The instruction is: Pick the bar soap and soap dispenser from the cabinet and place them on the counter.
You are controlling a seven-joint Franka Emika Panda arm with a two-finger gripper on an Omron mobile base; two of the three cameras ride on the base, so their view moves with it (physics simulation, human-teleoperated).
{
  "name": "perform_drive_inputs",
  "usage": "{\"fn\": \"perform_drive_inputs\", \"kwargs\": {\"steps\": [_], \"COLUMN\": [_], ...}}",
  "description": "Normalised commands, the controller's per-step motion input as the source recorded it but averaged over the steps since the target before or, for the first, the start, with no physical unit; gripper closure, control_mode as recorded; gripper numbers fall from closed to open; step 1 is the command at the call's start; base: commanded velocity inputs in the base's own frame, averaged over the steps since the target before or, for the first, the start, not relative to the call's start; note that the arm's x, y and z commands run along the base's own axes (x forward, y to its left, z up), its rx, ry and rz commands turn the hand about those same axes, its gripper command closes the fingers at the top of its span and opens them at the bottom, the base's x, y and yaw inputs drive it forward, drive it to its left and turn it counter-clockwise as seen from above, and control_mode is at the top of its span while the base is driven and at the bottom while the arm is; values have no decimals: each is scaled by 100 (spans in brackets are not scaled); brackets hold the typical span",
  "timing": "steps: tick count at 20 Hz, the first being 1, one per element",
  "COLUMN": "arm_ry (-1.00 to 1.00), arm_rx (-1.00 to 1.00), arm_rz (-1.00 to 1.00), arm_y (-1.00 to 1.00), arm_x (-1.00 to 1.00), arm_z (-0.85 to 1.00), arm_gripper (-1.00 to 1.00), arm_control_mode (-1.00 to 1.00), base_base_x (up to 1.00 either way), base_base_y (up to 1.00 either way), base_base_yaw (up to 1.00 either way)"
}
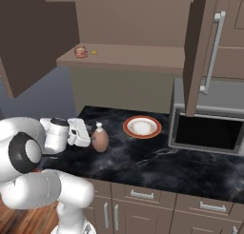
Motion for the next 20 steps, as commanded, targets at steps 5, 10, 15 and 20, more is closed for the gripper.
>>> {"fn": "perform_drive_inputs", "kwargs": {"steps": [5,10,15,20], "arm_ry": [0,0,2,7], "arm_rx": [0,0,0,2], "arm_rz": [0,0,2,14], "arm_y": [5,27,21,7], "arm_x": [-22,-26,-32,-41], "arm_z": [3,15,26,5], "arm_gripper": [-100,-100,-100,-100], "arm_control_mode": [-100,-100,-100,-100], "base_base_x": [0,0,0,0], "base_base_y": [0,0,0,0], "base_base_yaw": [0,0,0,0]}}
